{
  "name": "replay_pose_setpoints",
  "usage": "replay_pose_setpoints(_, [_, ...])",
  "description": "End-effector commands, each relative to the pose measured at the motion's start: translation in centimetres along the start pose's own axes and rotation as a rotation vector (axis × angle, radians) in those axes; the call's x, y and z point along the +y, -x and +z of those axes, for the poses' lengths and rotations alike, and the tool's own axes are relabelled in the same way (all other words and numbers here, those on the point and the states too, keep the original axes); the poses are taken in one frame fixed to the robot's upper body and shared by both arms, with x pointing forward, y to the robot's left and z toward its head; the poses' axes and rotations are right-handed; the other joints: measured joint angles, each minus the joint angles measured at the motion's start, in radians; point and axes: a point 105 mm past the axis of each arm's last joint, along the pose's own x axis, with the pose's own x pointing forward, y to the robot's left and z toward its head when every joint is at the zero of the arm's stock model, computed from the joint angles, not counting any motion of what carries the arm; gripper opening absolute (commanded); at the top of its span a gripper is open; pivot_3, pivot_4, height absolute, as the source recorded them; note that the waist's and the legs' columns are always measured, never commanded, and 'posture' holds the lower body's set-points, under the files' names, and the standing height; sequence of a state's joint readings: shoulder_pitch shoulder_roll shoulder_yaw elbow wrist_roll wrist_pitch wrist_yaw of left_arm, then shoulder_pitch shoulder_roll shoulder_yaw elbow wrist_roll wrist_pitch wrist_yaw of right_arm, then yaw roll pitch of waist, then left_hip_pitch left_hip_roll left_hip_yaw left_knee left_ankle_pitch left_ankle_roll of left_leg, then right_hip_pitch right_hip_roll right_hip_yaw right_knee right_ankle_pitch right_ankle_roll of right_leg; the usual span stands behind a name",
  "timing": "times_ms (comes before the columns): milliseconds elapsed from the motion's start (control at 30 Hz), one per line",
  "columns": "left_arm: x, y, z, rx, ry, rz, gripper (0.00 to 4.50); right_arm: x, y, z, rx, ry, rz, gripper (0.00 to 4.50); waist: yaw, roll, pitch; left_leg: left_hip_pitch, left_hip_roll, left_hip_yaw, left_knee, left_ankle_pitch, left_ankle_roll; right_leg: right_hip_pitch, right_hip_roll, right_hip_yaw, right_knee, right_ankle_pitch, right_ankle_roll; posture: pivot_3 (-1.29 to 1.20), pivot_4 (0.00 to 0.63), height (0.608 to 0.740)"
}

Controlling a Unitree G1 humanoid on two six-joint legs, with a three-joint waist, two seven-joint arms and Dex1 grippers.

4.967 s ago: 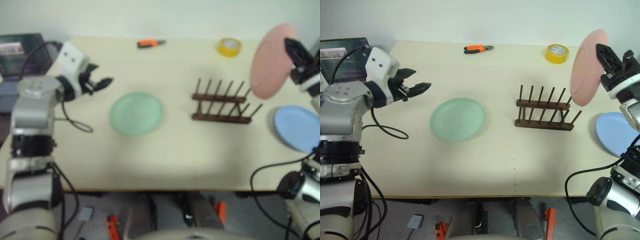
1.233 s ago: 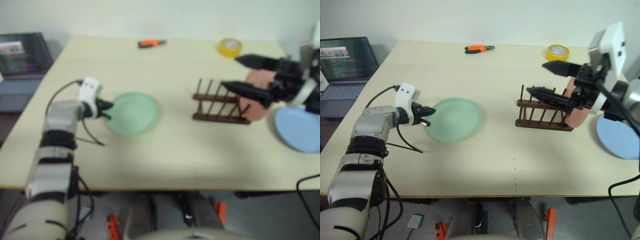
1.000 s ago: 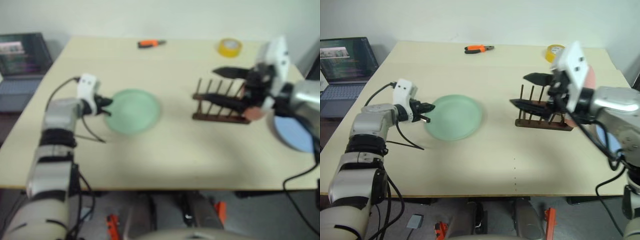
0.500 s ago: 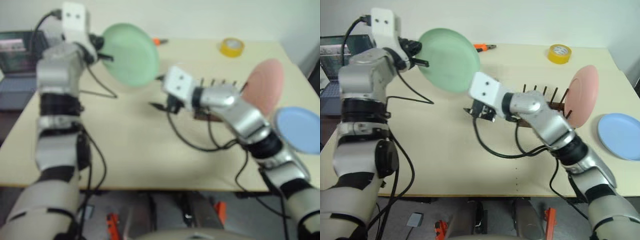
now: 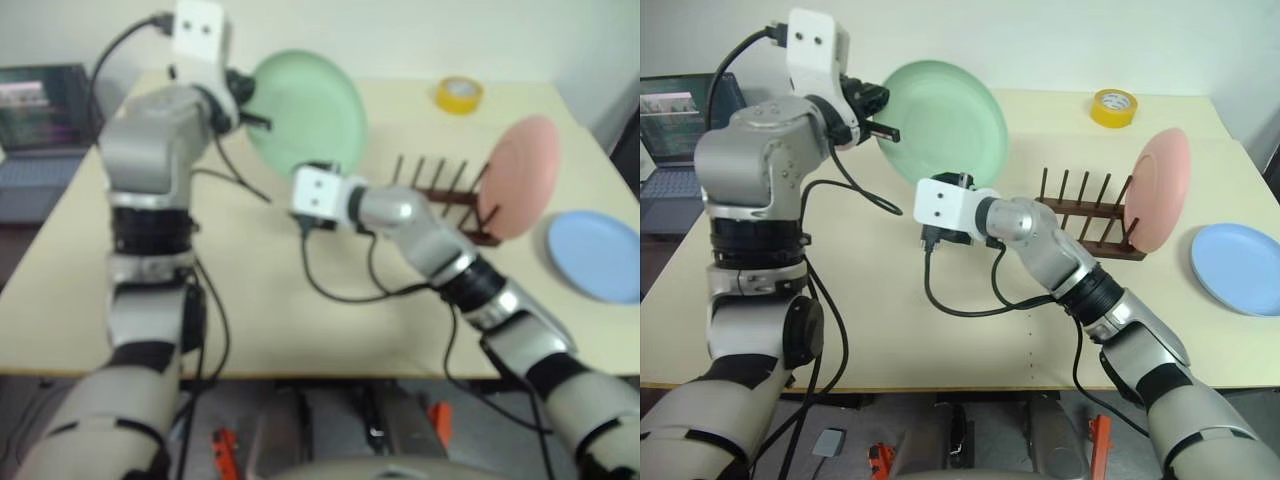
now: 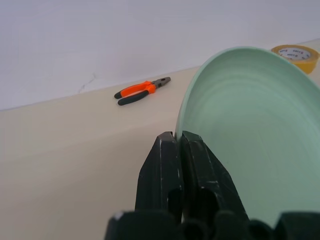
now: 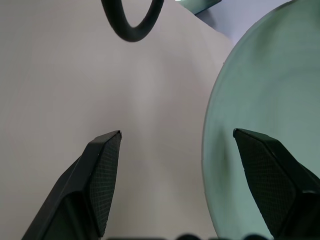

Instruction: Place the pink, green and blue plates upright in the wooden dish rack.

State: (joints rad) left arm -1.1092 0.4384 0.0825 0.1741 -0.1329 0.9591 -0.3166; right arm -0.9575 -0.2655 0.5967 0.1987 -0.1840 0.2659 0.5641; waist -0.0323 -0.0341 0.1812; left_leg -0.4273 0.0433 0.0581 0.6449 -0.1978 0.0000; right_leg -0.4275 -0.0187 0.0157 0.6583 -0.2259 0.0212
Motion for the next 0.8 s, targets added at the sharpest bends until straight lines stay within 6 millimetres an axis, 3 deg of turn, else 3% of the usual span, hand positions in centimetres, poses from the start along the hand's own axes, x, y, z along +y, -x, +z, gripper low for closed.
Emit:
replay_pose_setpoints(33, [0.2, 0.99, 2.02, -0.069, -0.023, 0.012, 0.01, -1.23, 0.3, 0.52, -0.024, 0.019, -0.052, 3.67, 0.0, 0.0, 0.0, 0.0, 0.0, 0.0, 0.0, 0.0, 0.0, 0.0, 0.0, 0.0, 0.0, 0.0, 0.0, 0.0, 0.15, 0.74])
replay_pose_setpoints(100, [0.2, 1.04, 2.02, -0.068, -0.022, 0.012, 0.0, -1.28, 0.25, 0.42, -0.021, 0.016, -0.059, 3.27, 0.0, 0.0, 0.0, 0.001, 0.0, 0.0, 0.0, 0.001, -0.002, 0.0, 0.0, 0.0, 0.001, 0.0, 0.0, 0.0, 0.15, 0.74])
replay_pose_setpoints(400, [-0.32, 0.8, 1.58, -0.055, -0.024, -0.004, 0.0, -1.54, 0.09, 0.45, -0.025, -0.014, -0.088, 0.06, 0.0, 0.0, 0.0, 0.001, 0.0, 0.0, 0.0, 0.002, -0.003, 0.0, 0.0, 0.0, 0.002, 0.0, 0.0, 0.0, 0.15, 0.74])
replay_pose_setpoints(800, [-0.35, 0.7, 1.61, -0.043, -0.011, -0.016, 0.0, -2.05, 0.45, -0.47, -0.003, -0.02, -0.137, 0.02, 0.0, 0.0, 0.0, 0.001, 0.0, 0.0, 0.0, 0.002, -0.004, 0.0, 0.0, 0.0, 0.002, 0.0, 0.0, 0.0, 0.15, 0.74])
